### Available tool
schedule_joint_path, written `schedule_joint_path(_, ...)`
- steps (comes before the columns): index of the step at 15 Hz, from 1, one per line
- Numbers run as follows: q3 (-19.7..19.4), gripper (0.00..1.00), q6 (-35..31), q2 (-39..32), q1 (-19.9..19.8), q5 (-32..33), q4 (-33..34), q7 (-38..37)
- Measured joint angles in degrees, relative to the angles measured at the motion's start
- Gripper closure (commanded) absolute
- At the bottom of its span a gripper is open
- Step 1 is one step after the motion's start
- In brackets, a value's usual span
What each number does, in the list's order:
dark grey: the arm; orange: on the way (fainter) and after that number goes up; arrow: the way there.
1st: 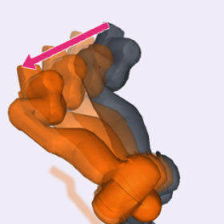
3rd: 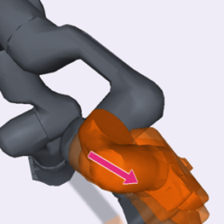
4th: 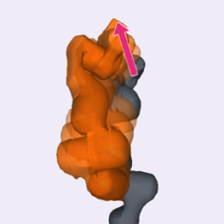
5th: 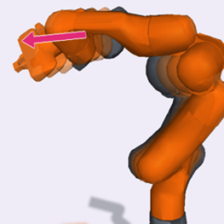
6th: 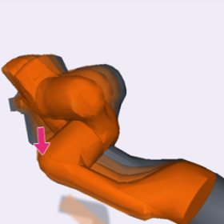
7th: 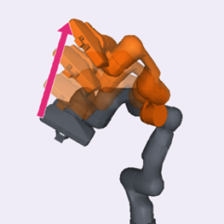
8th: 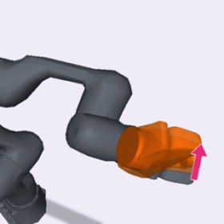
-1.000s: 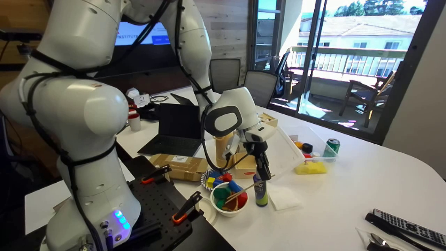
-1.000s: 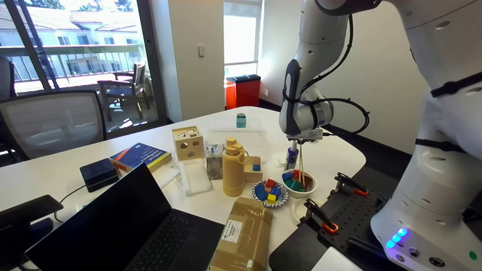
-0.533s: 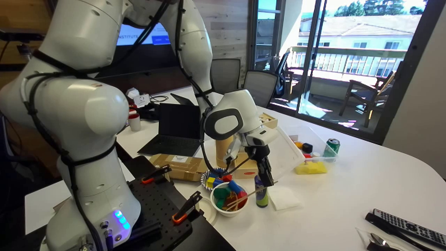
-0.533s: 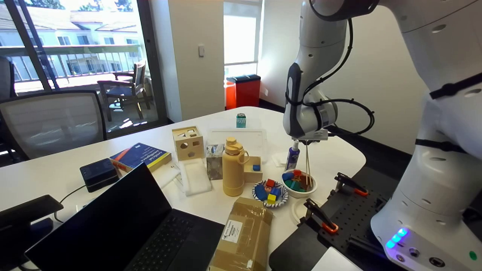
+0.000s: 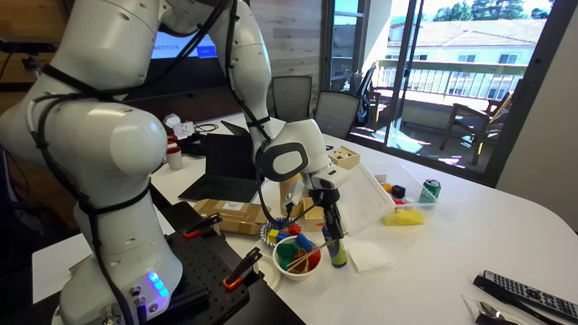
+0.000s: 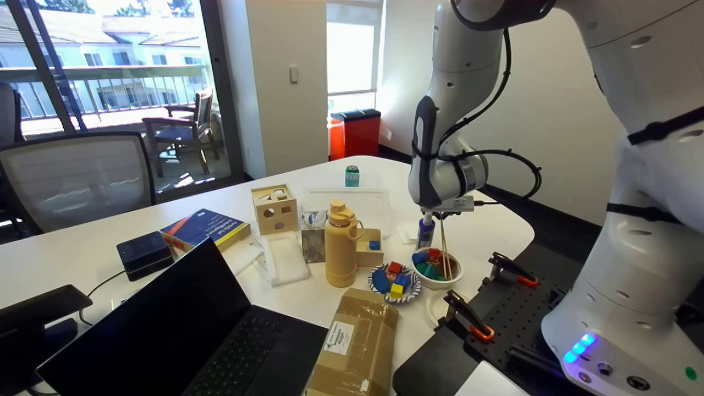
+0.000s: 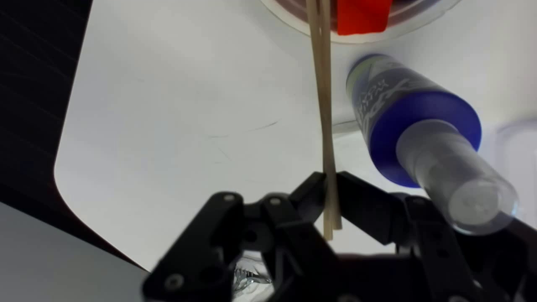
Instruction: Use the chopsticks to stir the contents in the bowl
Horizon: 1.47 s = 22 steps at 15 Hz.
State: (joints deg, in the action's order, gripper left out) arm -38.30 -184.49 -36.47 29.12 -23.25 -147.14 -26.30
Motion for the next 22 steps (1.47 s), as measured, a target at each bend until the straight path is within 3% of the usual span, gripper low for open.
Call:
schedule_joint_path(4, -0.2, 0.96, 0.0, 0.0, 0.0, 0.0, 0.7, 0.0)
schedule_joint_path(13, -4.5, 0.96, 0.0, 0.1, -1.2, 0.0, 0.9, 0.0)
schedule_joint_path(17, -2.4, 0.96, 1.5, 0.1, -8.6, 0.1, 3.3, 0.0)
schedule_joint_path(22, 3.0, 0.96, 8.2, 0.0, -21.8, 0.7, 11.6, 0.1)
